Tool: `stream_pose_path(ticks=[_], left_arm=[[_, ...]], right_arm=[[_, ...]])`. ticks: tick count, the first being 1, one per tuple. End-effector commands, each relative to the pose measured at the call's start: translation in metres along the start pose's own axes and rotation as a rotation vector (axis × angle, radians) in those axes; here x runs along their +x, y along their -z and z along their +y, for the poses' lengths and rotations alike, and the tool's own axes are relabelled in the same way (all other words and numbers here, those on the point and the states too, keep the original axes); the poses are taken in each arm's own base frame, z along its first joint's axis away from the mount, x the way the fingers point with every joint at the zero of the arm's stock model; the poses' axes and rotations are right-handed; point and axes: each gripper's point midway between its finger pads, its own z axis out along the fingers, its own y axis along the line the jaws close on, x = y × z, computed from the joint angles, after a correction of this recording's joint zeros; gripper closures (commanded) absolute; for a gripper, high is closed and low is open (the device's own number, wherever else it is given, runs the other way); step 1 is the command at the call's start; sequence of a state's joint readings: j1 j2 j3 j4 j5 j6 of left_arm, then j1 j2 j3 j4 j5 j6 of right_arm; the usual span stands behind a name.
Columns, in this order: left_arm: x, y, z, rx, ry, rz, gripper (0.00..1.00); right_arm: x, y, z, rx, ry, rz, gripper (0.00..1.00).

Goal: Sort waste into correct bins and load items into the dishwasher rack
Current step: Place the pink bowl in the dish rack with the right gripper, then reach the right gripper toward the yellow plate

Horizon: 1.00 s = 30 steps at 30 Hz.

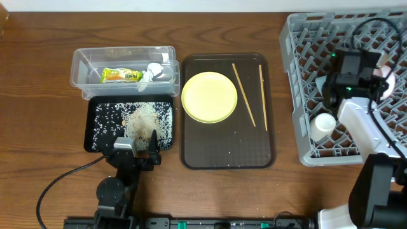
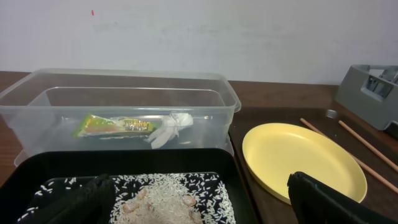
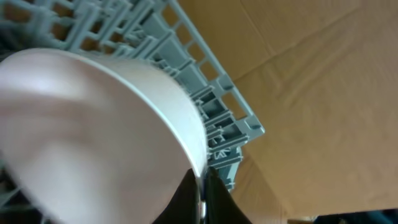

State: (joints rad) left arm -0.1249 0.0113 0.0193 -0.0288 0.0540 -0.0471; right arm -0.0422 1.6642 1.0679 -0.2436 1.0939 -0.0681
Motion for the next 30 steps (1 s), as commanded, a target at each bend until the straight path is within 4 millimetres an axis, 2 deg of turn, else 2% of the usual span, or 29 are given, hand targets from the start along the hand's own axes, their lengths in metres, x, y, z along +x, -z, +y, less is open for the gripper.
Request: stream_pose_path(ticks=[1,6,9,10,12,13,16,18,20,23,24,27,30], left_arm=[[0.015,-0.001,0.002,-0.002,-0.016,0.045,0.09],[0.015,-0.001,0.002,-0.002,-0.016,0.045,0.09],[0.015,-0.001,0.002,-0.002,-0.016,0.045,0.09],[0.015,-0.001,0.002,-0.002,-0.016,0.045,0.09],[0.015,-0.001,0.002,-0.002,-0.016,0.045,0.09],[0.015,-0.001,0.002,-0.002,-0.016,0.045,0.09],[0.015,-0.001,0.002,-0.002,-0.016,0.045,0.09],[0.015,-0.001,0.002,-0.002,-0.016,0.045,0.09],[0.015,-0.001,0.002,-0.002,-0.016,0.045,0.09],[0.015,-0.001,0.002,-0.002,-0.016,0.045,0.09],[0.015,-0.001,0.002,-0.002,-0.016,0.045,0.09],[0.015,-0.001,0.002,-0.002,-0.016,0.045,0.09],[0.015,-0.001,0.002,-0.002,-0.016,0.045,0.09]], right_arm=[[-0.002,0.013,0.016,-0.036,0.087,-0.018,0.74],[-0.002,0.033,0.029,-0.070,0.122,-0.043,0.49],[-0.012,0.056,0.029,-0.103,0.069,-0.093,0.35],[-0.018,0.066,0.027,-0.119,0.052,-0.119,0.33],[-0.032,0.093,0.026,-0.208,0.021,-0.177,0.29],[-0.037,0.108,0.028,-0.276,0.005,-0.203,0.31],[-0.044,0.172,0.044,-0.630,-0.091,-0.244,0.36],[-0.035,0.221,0.060,-0.919,-0.124,-0.219,0.36],[-0.018,0.274,0.078,-1.223,-0.133,-0.134,0.39],[0.015,0.331,0.099,-1.525,-0.121,0.072,0.42],[0.030,0.344,0.108,-1.573,-0.111,0.150,0.43],[0.061,0.348,0.135,-1.526,-0.112,0.301,0.49],[0.081,0.336,0.165,-1.409,-0.143,0.395,0.49]])
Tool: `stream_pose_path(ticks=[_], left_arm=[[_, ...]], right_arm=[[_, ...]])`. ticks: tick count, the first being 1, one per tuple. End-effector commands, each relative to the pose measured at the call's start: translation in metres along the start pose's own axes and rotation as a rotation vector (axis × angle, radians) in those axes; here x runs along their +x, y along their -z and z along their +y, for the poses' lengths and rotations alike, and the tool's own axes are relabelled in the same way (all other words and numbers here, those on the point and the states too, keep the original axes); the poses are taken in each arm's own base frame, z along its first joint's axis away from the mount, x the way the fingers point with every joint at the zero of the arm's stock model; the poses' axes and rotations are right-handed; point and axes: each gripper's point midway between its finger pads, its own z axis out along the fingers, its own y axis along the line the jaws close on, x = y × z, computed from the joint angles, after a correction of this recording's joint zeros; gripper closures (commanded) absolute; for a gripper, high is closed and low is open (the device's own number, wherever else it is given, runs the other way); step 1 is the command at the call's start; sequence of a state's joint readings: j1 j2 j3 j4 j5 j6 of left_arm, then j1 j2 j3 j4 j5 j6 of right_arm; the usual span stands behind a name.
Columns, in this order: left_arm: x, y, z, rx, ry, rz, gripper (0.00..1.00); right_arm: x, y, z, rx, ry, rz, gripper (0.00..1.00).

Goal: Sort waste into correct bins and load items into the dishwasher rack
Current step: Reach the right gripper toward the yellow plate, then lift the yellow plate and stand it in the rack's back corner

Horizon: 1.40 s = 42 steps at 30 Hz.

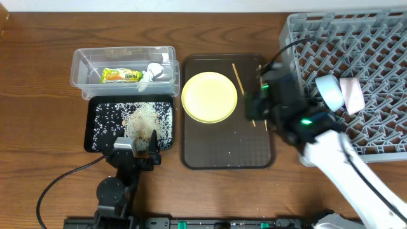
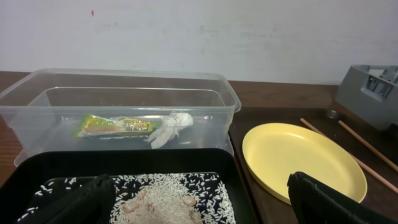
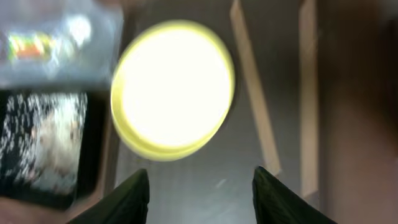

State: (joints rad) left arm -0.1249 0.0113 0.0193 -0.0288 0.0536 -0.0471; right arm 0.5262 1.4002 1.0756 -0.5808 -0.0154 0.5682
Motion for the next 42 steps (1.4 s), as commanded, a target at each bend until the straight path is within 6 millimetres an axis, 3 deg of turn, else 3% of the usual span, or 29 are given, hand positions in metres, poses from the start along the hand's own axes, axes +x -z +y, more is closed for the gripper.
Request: stream_pose_path(ticks=[1,9,13,16,20,23,27,30,35,39,40,42], left_arm=[[0.015,-0.001,0.002,-0.002,-0.016,0.045,0.09],[0.015,-0.001,0.002,-0.002,-0.016,0.045,0.09],[0.015,-0.001,0.002,-0.002,-0.016,0.045,0.09],[0.015,-0.001,0.002,-0.002,-0.016,0.045,0.09],[0.015,-0.001,0.002,-0.002,-0.016,0.045,0.09],[0.015,-0.001,0.002,-0.002,-0.016,0.045,0.09],[0.015,-0.001,0.002,-0.002,-0.016,0.045,0.09],[0.015,-0.001,0.002,-0.002,-0.016,0.045,0.09],[0.015,-0.001,0.002,-0.002,-0.016,0.045,0.09],[0.015,-0.001,0.002,-0.002,-0.016,0.045,0.09],[0.015,-0.001,0.002,-0.002,-0.016,0.045,0.09],[0.015,-0.001,0.002,-0.002,-0.016,0.045,0.09]], right_arm=[[0.032,-0.037,-0.001,0.038,-0.185,0.112,0.51],[0.051,-0.120,-0.017,0.107,-0.266,0.156,0.61],[0.064,-0.146,-0.024,0.126,-0.314,0.182,0.63],[0.074,-0.155,-0.031,0.156,-0.344,0.207,0.68],[0.075,-0.150,-0.038,0.176,-0.351,0.221,0.99],[0.062,-0.134,-0.041,0.173,-0.343,0.204,0.99],[0.011,-0.092,-0.036,0.108,-0.180,0.059,0.99],[-0.038,-0.034,-0.046,0.150,-0.050,-0.135,0.99],[-0.100,0.094,-0.111,0.565,0.031,-0.525,0.99],[-0.116,0.203,-0.171,1.065,0.039,-0.710,0.99],[-0.116,0.221,-0.182,1.148,0.030,-0.718,0.99],[-0.115,0.237,-0.199,1.238,0.032,-0.693,0.99]])
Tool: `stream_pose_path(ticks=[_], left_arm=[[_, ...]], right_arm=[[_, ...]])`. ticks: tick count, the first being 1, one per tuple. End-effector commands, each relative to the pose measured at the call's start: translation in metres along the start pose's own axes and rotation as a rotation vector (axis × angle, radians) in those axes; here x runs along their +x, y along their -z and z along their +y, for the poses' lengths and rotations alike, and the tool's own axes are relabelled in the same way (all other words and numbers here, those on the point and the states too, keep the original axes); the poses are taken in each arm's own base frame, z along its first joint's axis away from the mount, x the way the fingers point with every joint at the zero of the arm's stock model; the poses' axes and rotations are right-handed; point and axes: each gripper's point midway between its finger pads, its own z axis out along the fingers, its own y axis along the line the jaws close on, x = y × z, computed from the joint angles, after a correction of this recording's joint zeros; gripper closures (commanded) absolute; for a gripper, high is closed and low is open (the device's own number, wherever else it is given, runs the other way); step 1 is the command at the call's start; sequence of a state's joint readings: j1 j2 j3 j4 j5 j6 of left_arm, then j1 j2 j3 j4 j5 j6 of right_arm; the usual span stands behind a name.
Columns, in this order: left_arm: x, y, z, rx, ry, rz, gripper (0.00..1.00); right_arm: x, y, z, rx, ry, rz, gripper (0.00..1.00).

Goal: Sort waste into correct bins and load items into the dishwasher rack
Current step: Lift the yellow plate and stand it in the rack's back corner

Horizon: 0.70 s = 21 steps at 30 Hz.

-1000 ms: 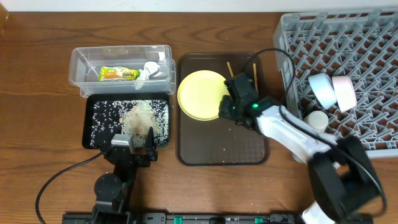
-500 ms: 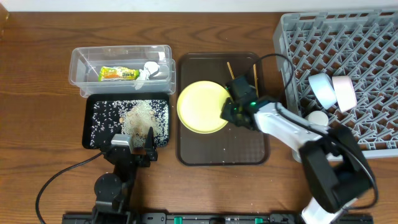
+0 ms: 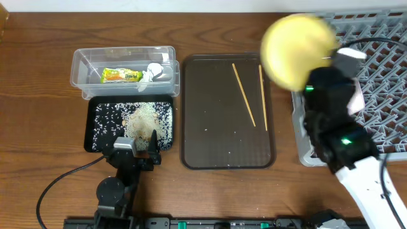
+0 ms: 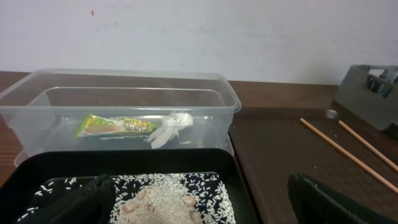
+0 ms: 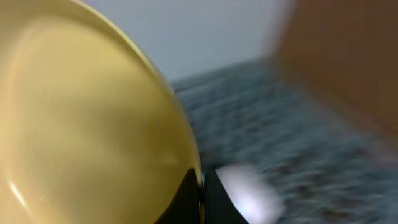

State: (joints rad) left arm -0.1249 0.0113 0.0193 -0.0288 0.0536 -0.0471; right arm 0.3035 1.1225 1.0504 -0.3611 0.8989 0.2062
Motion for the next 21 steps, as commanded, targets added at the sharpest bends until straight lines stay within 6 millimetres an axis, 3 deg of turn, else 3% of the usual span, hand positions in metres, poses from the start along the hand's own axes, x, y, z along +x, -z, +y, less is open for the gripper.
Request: stream_pose_path(ticks=[1,7,10,14,21], left_arm=[[0.015,-0.001,0.002,-0.002,-0.016,0.045,0.09],[0.015,-0.001,0.002,-0.002,-0.016,0.045,0.09],[0.015,-0.001,0.002,-0.002,-0.016,0.045,0.09],[0.015,-0.001,0.002,-0.002,-0.016,0.045,0.09],[0.015,-0.001,0.002,-0.002,-0.016,0.045,0.09]], right_arm=[[-0.011,-0.004,-0.074,0.372,0.216,-0.004,0.99],[0.002,-0.035,-0.133,0.575,0.225,0.089,0.99],[0.009,-0.053,-0.149,0.637,0.280,0.138,0.99],[0.022,-0.081,-0.147,0.641,0.419,0.205,0.99],[0.032,-0.124,-0.126,0.628,0.689,0.264,0.99]])
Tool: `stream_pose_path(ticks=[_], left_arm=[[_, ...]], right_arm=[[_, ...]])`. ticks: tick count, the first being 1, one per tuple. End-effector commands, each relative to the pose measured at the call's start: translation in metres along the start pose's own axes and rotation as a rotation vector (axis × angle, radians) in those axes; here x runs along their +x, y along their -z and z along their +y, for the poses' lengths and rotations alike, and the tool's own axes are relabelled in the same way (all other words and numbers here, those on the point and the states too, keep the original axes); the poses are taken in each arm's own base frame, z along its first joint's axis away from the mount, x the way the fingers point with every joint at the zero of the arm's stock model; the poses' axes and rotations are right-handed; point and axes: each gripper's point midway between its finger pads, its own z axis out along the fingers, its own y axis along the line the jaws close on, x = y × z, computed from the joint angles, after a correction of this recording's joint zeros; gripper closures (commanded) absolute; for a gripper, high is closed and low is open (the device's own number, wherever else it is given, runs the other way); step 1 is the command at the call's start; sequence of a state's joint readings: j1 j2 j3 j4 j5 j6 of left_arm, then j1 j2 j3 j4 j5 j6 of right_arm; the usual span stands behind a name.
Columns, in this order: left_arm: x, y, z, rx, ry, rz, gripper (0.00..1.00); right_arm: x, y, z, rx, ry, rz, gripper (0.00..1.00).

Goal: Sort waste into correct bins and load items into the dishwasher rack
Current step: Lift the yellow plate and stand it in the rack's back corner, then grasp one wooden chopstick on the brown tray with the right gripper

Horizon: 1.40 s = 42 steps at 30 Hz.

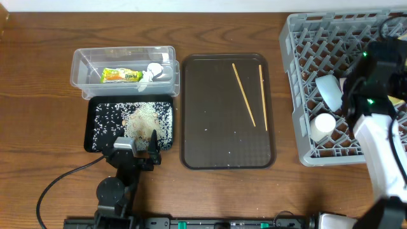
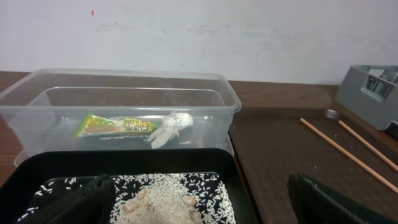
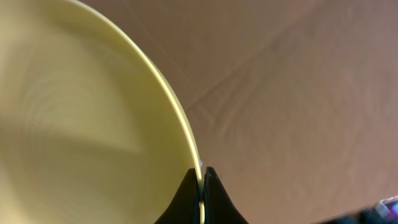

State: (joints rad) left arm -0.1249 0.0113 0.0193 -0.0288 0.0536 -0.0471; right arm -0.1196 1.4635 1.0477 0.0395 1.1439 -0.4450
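In the right wrist view the yellow plate (image 3: 87, 118) fills the left side, and my right gripper (image 3: 200, 179) is shut on its rim. The overhead view has the right arm (image 1: 375, 67) above the right part of the grey dishwasher rack (image 1: 299, 63); the plate itself does not show there. Two chopsticks (image 1: 243, 94) lie on the brown tray (image 1: 226, 156). My left gripper (image 2: 199, 205) rests open at the near edge of the black tray of rice (image 2: 165, 199), with nothing between its fingers.
A white bowl (image 1: 329, 91) and a white cup (image 1: 322, 125) sit in the rack. The clear bin (image 1: 124, 63) behind the rice tray holds a green-yellow wrapper (image 2: 112, 124) and a crumpled napkin (image 2: 168, 127).
The right arm has moved from the rack's back-left corner to its right part. The plate, large in the overhead view then, no longer shows there, still gripped by the rim.
My right gripper was first shut on a white bowl at the rack. Then the bowl lay in the rack and the gripper was open above the yellow plate on the brown tray. Later it held the plate aloft by the rim, now over the rack.
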Motion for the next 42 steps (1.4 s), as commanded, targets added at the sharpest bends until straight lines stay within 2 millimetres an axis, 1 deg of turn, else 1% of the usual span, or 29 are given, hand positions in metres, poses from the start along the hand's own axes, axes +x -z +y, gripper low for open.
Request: stream_pose_path(ticks=[1,5,10,11,12,13,14,15,16,17,19,22,24,27,29,31,33,34,35,36,37,39,41,42], left_arm=[[0.015,-0.001,0.002,-0.002,-0.016,0.045,0.09],[0.015,-0.001,0.002,-0.002,-0.016,0.045,0.09],[0.015,-0.001,0.002,-0.002,-0.016,0.045,0.09],[0.015,-0.001,0.002,-0.002,-0.016,0.045,0.09],[0.015,-0.001,0.002,-0.002,-0.016,0.045,0.09],[0.015,-0.001,0.002,-0.002,-0.016,0.045,0.09],[0.015,-0.001,0.002,-0.002,-0.016,0.045,0.09],[0.015,-0.001,0.002,-0.002,-0.016,0.045,0.09],[0.015,-0.001,0.002,-0.002,-0.016,0.045,0.09],[0.015,-0.001,0.002,-0.002,-0.016,0.045,0.09],[0.015,-0.001,0.002,-0.002,-0.016,0.045,0.09],[0.015,-0.001,0.002,-0.002,-0.016,0.045,0.09],[0.015,-0.001,0.002,-0.002,-0.016,0.045,0.09],[0.015,-0.001,0.002,-0.002,-0.016,0.045,0.09],[0.015,-0.001,0.002,-0.002,-0.016,0.045,0.09],[0.015,-0.001,0.002,-0.002,-0.016,0.045,0.09],[0.015,-0.001,0.002,-0.002,-0.016,0.045,0.09],[0.015,-0.001,0.002,-0.002,-0.016,0.045,0.09],[0.015,-0.001,0.002,-0.002,-0.016,0.045,0.09],[0.015,-0.001,0.002,-0.002,-0.016,0.045,0.09],[0.015,-0.001,0.002,-0.002,-0.016,0.045,0.09],[0.015,-0.001,0.002,-0.002,-0.016,0.045,0.09],[0.015,-0.001,0.002,-0.002,-0.016,0.045,0.09],[0.015,-0.001,0.002,-0.002,-0.016,0.045,0.09]], right_arm=[[0.000,-0.010,0.011,0.023,0.234,0.009,0.99],[-0.002,-0.019,0.034,0.010,0.323,-0.008,0.99],[0.006,-0.026,0.060,-0.024,0.405,-0.008,0.99],[0.008,-0.025,0.065,-0.034,0.420,-0.008,0.95],[0.009,-0.024,0.070,-0.042,0.436,-0.008,0.84],[0.009,-0.021,0.073,-0.049,0.445,-0.012,0.73],[0.007,-0.017,0.077,-0.057,0.427,-0.022,0.55],[0.005,-0.013,0.079,-0.063,0.400,-0.032,0.42],[0.000,-0.006,0.080,-0.067,0.363,-0.045,0.36],[-0.004,0.001,0.082,-0.077,0.336,-0.061,0.34],[-0.014,0.017,0.085,-0.100,0.286,-0.100,0.32],[-0.033,0.049,0.091,-0.155,0.234,-0.178,0.30],[-0.045,0.075,0.095,-0.197,0.219,-0.237,0.27],[-0.061,0.120,0.101,-0.266,0.187,-0.327,0.20],[-0.066,0.149,0.106,-0.319,0.162,-0.375,0.16],[-0.064,0.178,0.113,-0.392,0.095,-0.397,0.14],[-0.054,0.205,0.127,-0.497,0.051,-0.398,0.15],[-0.040,0.227,0.147,-0.622,0.074,-0.394,0.19],[-0.030,0.242,0.160,-0.711,0.094,-0.386,0.21],[-0.012,0.264,0.179,-0.854,0.125,-0.358,0.24],[0.008,0.286,0.195,-1.002,0.143,-0.303,0.25],[0.043,0.320,0.215,-1.236,0.131,-0.144,0.27],[0.068,0.343,0.225,-1.394,0.116,0.018,0.26],[0.077,0.351,0.229,-1.447,0.130,0.066,0.27]])
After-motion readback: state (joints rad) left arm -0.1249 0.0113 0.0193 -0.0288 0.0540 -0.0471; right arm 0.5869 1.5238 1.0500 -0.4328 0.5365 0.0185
